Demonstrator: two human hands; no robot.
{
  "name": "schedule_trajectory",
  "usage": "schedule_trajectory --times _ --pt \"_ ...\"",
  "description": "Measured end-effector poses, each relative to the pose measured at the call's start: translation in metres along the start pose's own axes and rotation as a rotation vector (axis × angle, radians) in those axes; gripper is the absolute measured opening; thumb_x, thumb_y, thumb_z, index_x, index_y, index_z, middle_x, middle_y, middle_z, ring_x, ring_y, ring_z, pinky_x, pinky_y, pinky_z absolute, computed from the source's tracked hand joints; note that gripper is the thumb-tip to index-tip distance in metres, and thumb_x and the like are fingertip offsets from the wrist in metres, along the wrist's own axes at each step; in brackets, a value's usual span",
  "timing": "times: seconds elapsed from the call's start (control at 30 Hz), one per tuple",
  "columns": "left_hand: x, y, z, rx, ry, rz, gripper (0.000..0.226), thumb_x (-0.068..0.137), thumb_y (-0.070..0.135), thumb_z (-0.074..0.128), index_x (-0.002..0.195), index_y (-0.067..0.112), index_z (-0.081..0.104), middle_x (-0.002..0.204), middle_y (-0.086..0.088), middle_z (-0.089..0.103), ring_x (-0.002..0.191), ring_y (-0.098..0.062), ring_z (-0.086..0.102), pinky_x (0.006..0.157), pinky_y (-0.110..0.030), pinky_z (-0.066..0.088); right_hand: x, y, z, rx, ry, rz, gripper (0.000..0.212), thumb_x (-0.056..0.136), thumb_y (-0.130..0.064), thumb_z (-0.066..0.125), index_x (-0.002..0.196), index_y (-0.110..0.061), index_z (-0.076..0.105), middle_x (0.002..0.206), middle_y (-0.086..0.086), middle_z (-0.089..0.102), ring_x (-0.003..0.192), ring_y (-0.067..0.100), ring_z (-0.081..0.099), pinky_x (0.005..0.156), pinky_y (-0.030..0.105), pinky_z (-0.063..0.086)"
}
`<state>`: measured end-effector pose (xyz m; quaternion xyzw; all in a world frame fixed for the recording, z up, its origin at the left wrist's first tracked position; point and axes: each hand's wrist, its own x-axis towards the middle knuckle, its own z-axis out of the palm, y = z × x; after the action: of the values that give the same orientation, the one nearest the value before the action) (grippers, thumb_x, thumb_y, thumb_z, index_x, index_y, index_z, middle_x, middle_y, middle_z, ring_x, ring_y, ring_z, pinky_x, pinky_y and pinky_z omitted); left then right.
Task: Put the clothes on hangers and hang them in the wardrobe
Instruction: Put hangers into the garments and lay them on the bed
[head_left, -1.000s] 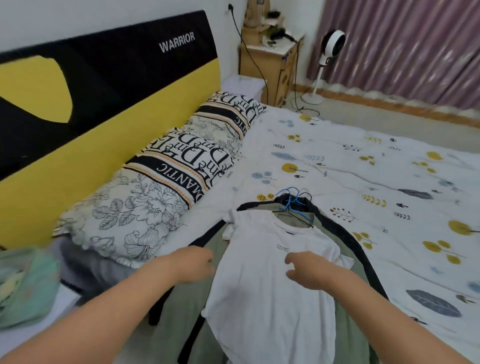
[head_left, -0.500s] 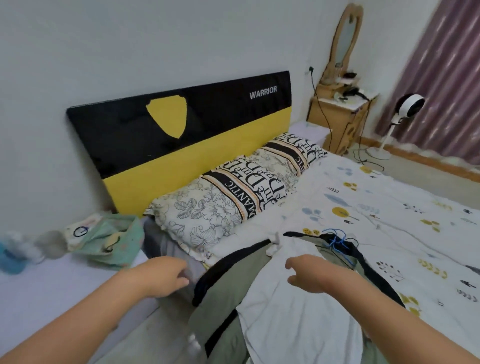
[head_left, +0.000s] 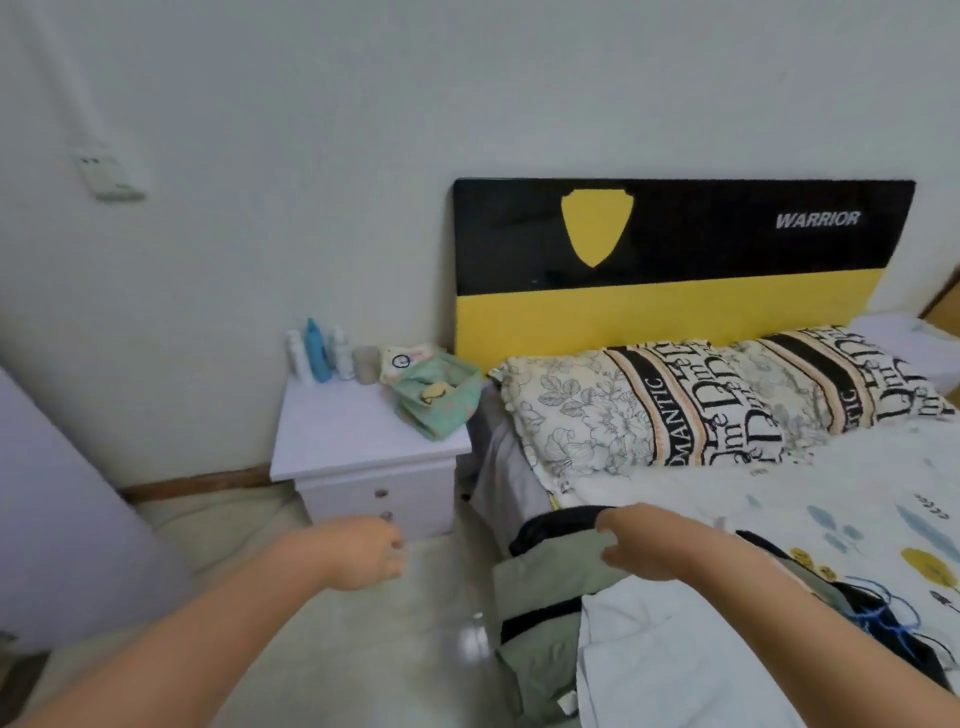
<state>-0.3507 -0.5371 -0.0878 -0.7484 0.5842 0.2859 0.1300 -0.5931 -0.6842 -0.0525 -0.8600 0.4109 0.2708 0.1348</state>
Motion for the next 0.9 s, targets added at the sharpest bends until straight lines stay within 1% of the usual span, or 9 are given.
schedule_trajectory --times 0.17,0.3,0.33,0.4,0.47,0.57,0.6,0.73,0.9 --pt "-0.063 -0.071 0.017 -0.132 0.051 -0.171 0.044 0.098 0.032 0.038 0.138 0.014 0.038 0.142 -0.007 0.042 0.129 -0.021 0.042 0.101 -0.025 0.033 0.019 -0.092 -0.013 -0.112 0.010 -0.158 0.033 0.096 -0.022 0.042 0.124 -0.008 0.052 0.125 0.012 0.057 0.113 0.029 0.055 0.080 0.031 0.043" --pt "-0.114 -0.140 0.041 -0.209 0.070 -0.287 0.046 0.098 0.036 0.038 0.140 0.017 0.036 0.144 -0.006 0.040 0.130 -0.020 0.040 0.102 -0.026 0.032 0.028 -0.179 -0.021 -0.175 0.017 -0.293 0.025 0.096 -0.023 0.042 0.119 -0.013 0.050 0.121 0.008 0.053 0.109 0.024 0.052 0.072 0.024 0.038" --pt "-0.128 -0.158 0.048 -0.240 0.068 -0.315 0.046 0.098 0.036 0.039 0.139 0.017 0.037 0.145 -0.005 0.039 0.130 -0.020 0.040 0.103 -0.026 0.032 0.028 -0.202 -0.023 -0.172 0.018 -0.335 0.031 0.097 -0.023 0.042 0.125 -0.013 0.047 0.129 0.009 0.051 0.115 0.024 0.050 0.078 0.026 0.039" --pt "-0.159 -0.192 0.058 -0.285 0.068 -0.371 0.046 0.098 0.035 0.038 0.140 0.016 0.037 0.146 -0.004 0.037 0.131 -0.020 0.038 0.103 -0.025 0.031 0.029 -0.247 -0.025 -0.170 0.022 -0.398 0.044 0.096 -0.025 0.042 0.139 -0.015 0.039 0.144 0.007 0.041 0.129 0.023 0.042 0.098 0.029 0.037" --pt "-0.187 -0.228 0.067 -0.311 0.076 -0.430 0.042 0.098 0.032 0.038 0.135 0.012 0.042 0.142 -0.006 0.041 0.126 -0.021 0.042 0.097 -0.025 0.035 0.030 -0.293 -0.025 -0.165 0.025 -0.452 0.048 0.096 -0.028 0.043 0.143 -0.019 0.035 0.148 0.005 0.037 0.133 0.023 0.039 0.106 0.030 0.033" --pt "-0.228 -0.279 0.080 -0.344 0.095 -0.523 0.037 0.098 0.033 0.040 0.123 0.008 0.050 0.130 -0.010 0.051 0.108 -0.020 0.050 0.083 -0.026 0.038 0.030 -0.359 -0.028 -0.191 0.048 -0.535 0.047 0.096 -0.030 0.044 0.142 -0.022 0.037 0.145 0.003 0.041 0.132 0.022 0.041 0.107 0.029 0.034" --pt "-0.242 -0.295 0.086 -0.364 0.104 -0.559 0.037 0.097 0.034 0.040 0.122 0.008 0.050 0.128 -0.009 0.052 0.108 -0.020 0.051 0.082 -0.025 0.038 0.029 -0.380 -0.030 -0.203 0.052 -0.562 0.046 0.096 -0.030 0.044 0.141 -0.022 0.038 0.144 0.003 0.043 0.130 0.022 0.043 0.106 0.029 0.034" --pt "-0.287 -0.342 0.102 -0.504 0.161 -0.665 0.043 0.097 0.038 0.041 0.131 0.012 0.046 0.132 -0.007 0.051 0.117 -0.018 0.050 0.092 -0.023 0.040 0.033 -0.454 -0.035 -0.284 0.043 -0.684 0.044 0.097 -0.031 0.043 0.140 -0.022 0.039 0.143 0.005 0.044 0.129 0.023 0.043 0.104 0.029 0.034" --pt "-0.329 -0.391 0.115 -0.708 0.246 -0.775 0.047 0.097 0.038 0.042 0.139 0.018 0.039 0.141 0.001 0.043 0.126 -0.012 0.043 0.101 -0.020 0.035 0.050 -0.547 -0.051 -0.327 0.053 -0.862 0.043 0.096 -0.029 0.043 0.139 -0.021 0.041 0.139 0.004 0.048 0.126 0.020 0.047 0.101 0.025 0.037"
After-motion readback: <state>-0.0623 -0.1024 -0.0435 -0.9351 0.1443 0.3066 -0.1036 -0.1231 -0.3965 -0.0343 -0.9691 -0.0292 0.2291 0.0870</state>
